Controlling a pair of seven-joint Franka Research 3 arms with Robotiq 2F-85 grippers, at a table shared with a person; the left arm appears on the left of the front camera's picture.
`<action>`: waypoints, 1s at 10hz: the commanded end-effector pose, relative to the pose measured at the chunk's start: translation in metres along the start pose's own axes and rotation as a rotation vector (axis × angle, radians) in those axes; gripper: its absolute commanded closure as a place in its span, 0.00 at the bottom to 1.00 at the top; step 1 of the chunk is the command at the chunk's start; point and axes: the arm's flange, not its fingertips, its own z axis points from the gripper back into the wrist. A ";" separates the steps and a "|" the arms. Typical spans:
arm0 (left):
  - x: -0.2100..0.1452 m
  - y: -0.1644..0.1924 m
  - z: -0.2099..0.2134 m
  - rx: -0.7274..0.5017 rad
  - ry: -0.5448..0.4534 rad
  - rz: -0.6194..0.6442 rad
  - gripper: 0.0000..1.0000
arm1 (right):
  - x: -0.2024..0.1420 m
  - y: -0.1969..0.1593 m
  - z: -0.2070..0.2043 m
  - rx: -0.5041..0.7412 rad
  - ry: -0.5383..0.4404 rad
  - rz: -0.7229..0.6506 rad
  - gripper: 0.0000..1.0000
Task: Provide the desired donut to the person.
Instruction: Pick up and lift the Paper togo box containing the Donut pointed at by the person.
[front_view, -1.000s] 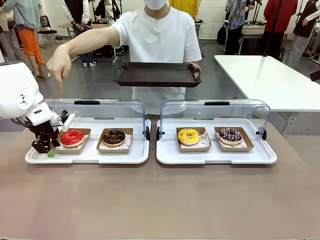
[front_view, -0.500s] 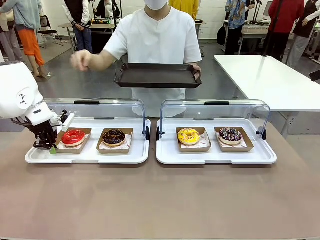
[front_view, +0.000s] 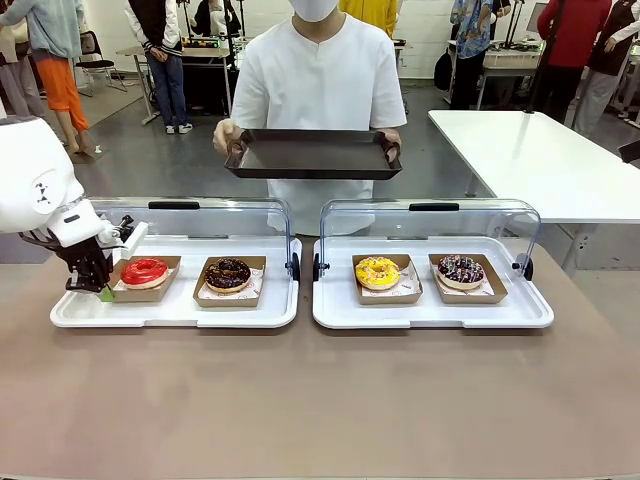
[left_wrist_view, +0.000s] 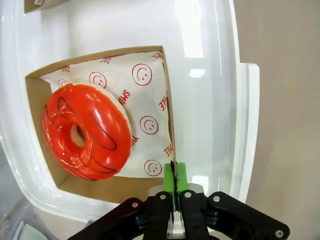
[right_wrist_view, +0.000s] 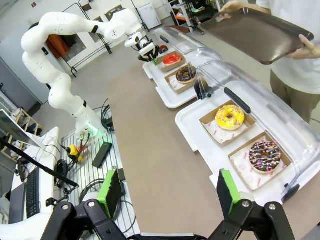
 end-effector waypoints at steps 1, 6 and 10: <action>0.001 -0.026 0.034 -0.036 0.025 -0.042 1.00 | -0.001 0.000 0.000 0.004 -0.003 -0.002 0.00; 0.013 -0.122 0.180 -0.107 0.071 0.017 1.00 | -0.001 0.000 0.000 0.004 -0.003 -0.002 0.00; 0.049 -0.130 0.278 -0.050 0.075 -0.008 1.00 | -0.001 0.000 0.000 0.004 -0.003 -0.002 0.00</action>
